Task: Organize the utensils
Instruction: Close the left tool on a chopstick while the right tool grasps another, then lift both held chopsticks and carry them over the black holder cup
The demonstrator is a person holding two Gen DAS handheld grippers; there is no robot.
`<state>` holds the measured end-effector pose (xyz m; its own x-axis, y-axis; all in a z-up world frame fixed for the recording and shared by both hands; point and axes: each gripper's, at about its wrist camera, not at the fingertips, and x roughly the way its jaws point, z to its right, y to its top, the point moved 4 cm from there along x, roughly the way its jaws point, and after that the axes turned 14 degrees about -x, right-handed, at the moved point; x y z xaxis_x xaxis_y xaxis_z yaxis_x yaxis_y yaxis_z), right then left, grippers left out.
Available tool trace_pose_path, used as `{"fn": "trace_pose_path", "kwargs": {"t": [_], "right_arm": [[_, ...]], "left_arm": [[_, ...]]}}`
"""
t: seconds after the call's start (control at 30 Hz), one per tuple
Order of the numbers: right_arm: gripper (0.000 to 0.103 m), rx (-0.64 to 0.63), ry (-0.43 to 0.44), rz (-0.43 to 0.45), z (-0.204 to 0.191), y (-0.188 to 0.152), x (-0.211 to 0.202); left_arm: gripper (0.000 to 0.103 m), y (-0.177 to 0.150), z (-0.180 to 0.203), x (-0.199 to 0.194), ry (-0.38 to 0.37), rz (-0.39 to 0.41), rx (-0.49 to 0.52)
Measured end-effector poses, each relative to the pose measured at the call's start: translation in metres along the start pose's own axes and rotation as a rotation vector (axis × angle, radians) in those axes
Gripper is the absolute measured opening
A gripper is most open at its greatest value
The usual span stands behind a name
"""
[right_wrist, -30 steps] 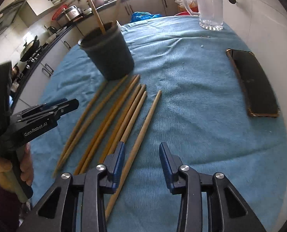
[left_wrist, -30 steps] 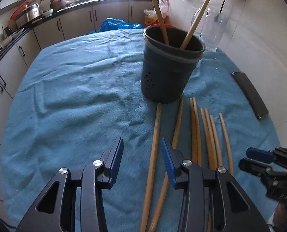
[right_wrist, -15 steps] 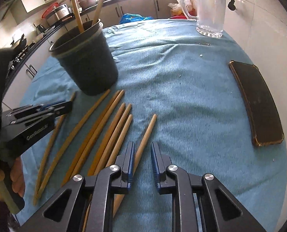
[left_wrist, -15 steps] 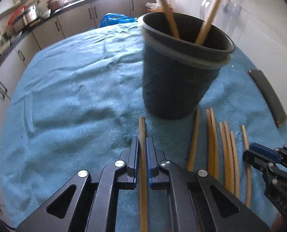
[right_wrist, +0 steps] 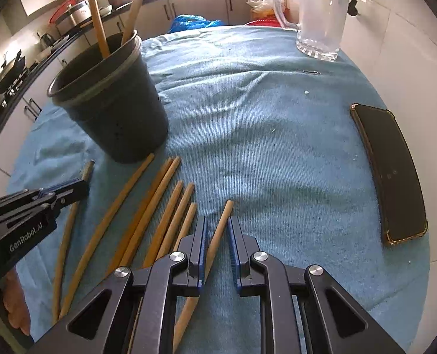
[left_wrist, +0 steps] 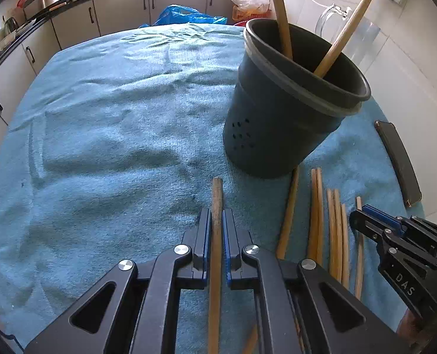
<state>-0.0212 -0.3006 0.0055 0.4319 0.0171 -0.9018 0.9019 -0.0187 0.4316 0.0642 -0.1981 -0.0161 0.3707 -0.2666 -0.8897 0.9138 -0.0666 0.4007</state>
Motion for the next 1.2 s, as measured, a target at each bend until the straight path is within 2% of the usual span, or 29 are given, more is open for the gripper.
{"fn": "trace_pose_path", "kwargs": {"t": [0.13, 0.3, 0.6, 0.77, 1.0, 1.2], "right_arm": [[0.006, 0.007, -0.002, 0.040, 0.000, -0.002, -0.003], [0.006, 0.039, 0.039, 0.096, 0.004, -0.005, -0.019], [0.006, 0.018, 0.036, 0.267, 0.001, -0.005, -0.090], [0.006, 0.015, 0.043, 0.345, -0.003, -0.013, -0.128], [0.006, -0.019, 0.008, 0.431, -0.013, -0.028, -0.171], [0.006, -0.046, -0.022, 0.467, -0.021, -0.041, -0.193]], "left_arm": [[0.007, -0.005, -0.002, -0.005, -0.023, 0.005, -0.003], [0.007, -0.009, -0.009, -0.041, -0.039, 0.088, 0.000], [0.007, -0.024, -0.008, -0.122, -0.093, 0.246, 0.016], [0.007, -0.040, -0.007, -0.163, -0.085, 0.338, 0.046], [0.007, -0.067, -0.006, -0.202, -0.089, 0.421, 0.072], [0.007, -0.088, -0.009, -0.231, -0.106, 0.472, 0.079]]}}
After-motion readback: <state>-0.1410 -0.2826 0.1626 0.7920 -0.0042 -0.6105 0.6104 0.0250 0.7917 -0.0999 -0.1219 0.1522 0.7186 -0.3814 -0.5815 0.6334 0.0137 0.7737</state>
